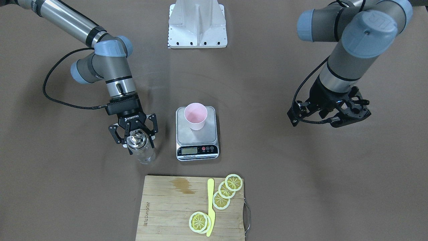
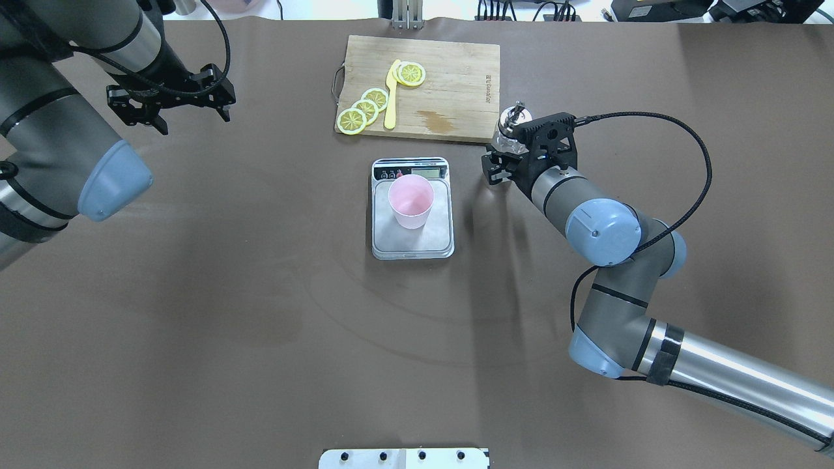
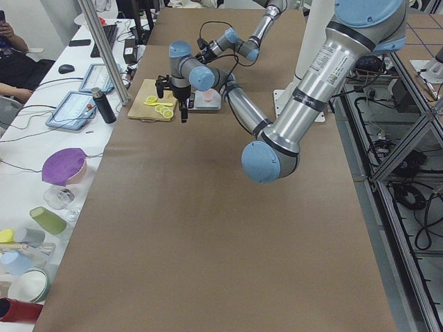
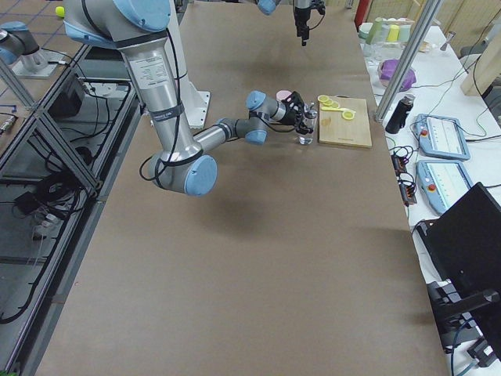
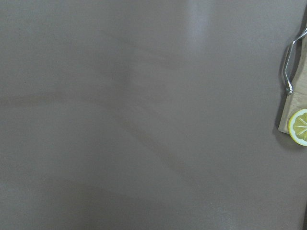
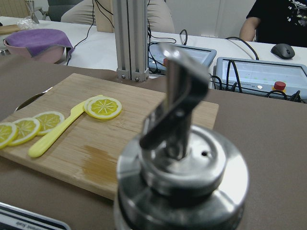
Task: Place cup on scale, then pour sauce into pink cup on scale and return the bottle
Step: 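Lift the sauce bottle with the right gripper over the pink cup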
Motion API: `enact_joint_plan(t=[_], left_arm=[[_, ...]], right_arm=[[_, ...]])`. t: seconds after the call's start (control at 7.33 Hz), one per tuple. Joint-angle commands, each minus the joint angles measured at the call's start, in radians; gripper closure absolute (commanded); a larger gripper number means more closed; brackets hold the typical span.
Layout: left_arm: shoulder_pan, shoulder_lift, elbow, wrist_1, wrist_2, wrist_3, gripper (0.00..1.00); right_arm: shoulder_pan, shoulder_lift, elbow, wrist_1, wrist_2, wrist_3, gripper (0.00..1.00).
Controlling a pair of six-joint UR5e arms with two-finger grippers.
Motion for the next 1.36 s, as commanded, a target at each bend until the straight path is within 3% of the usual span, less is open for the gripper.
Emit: enact_joint_plan(t=[0.0, 0.14, 0.27, 0.55, 0.95, 1.23], left_arm=[[0.0, 0.0, 0.0, 0.0, 0.0, 0.0, 0.01], [-0.002, 0.0, 0.0, 0.0, 0.0, 0.0, 0.01], [-0.006, 0.0, 0.002, 0.002, -0.002, 0.002, 0.01], [-0.055, 0.002, 0.017, 0.011, -0.006, 0.081, 0.01], [-0.101, 0.038, 0.054, 0.008, -0.009, 0.184, 0.01], [-0.106, 0.048, 0.065, 0.0, -0.008, 0.189, 0.01]], right_arm=[[0.012, 0.001, 0.032, -0.054, -0.001, -0.031, 1.0], [0.015, -0.003, 0.093, -0.146, -0.029, -0.133, 1.0], [-0.014, -0.013, 0.194, -0.295, -0.116, -0.254, 1.0], [-0.159, 0.001, 0.331, -0.63, -0.33, -0.292, 1.0], [-0.235, 0.032, 0.351, -0.914, -0.481, -0.355, 1.0], [-0.237, 0.041, 0.339, -0.976, -0.514, -0.439, 1.0]])
